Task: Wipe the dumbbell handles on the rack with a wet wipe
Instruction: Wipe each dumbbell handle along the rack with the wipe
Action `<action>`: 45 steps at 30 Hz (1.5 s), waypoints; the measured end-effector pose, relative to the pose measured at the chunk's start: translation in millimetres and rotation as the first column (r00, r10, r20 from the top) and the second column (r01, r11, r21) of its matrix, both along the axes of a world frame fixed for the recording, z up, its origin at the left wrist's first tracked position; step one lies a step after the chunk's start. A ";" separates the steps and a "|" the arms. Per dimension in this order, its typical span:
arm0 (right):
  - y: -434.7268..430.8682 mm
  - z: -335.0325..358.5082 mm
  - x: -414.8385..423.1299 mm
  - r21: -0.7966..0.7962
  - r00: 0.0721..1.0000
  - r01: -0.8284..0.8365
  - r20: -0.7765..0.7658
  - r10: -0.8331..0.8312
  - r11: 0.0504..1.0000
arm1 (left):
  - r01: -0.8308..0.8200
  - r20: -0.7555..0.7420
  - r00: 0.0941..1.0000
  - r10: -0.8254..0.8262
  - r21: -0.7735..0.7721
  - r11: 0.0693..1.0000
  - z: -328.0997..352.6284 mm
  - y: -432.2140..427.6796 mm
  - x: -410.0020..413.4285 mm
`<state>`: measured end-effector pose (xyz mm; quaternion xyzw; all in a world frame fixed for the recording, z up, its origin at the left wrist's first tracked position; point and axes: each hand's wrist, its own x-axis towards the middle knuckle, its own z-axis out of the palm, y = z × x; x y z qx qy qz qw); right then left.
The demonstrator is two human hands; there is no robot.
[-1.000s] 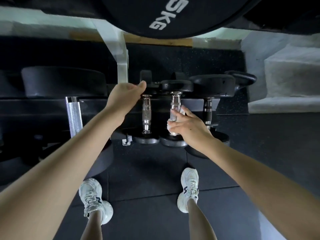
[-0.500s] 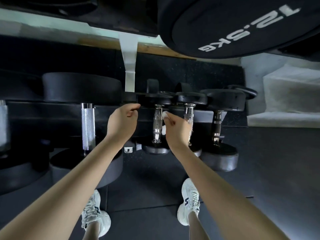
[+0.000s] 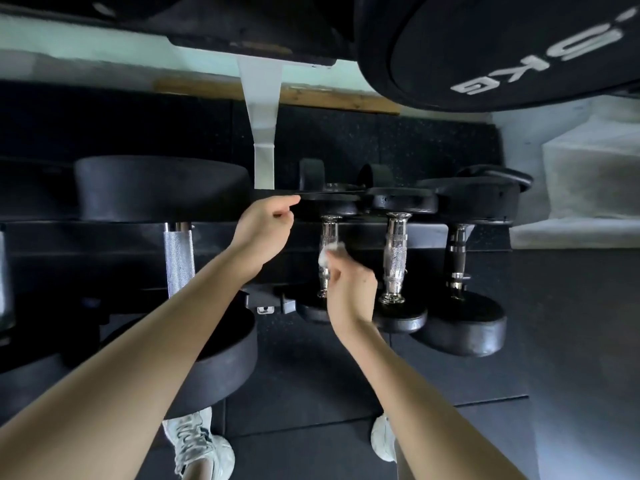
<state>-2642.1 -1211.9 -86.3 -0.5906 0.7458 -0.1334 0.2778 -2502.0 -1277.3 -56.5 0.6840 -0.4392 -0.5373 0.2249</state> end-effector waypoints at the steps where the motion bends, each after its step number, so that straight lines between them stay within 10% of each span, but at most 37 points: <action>1: -9.3 0.5 1.1 -0.079 1.000 -0.003 -0.011 0.002 0.997 | 0.015 -0.002 1.000 -0.015 0.000 1.000 -1.0 0.3 -0.7; 11: 14.4 -1.0 0.9 0.117 0.993 0.096 0.056 -0.103 0.988 | -0.125 -0.059 0.989 0.137 0.181 0.976 -5.5 -24.7 -30.8; 15: -24.5 -1.8 -0.4 0.228 0.845 0.374 0.316 -0.431 0.899 | -0.205 -0.064 0.971 0.229 0.263 0.943 -13.3 -38.3 -41.2; 20: -47.5 -17.6 -14.4 0.563 0.616 0.253 0.533 -0.580 0.787 | -0.205 -0.074 0.970 0.233 0.272 0.940 -21.7 -42.2 -38.6; 30: -46.7 -23.6 -11.3 0.484 0.684 0.172 0.568 -0.458 0.858 | -0.224 -0.111 0.960 0.258 0.253 0.941 -25.5 -36.0 -33.6; 45: -34.2 -22.9 22.0 0.165 0.954 0.174 0.218 -0.208 0.971 | -0.248 -0.200 0.926 0.321 0.319 0.915 -40.5 -23.6 -13.4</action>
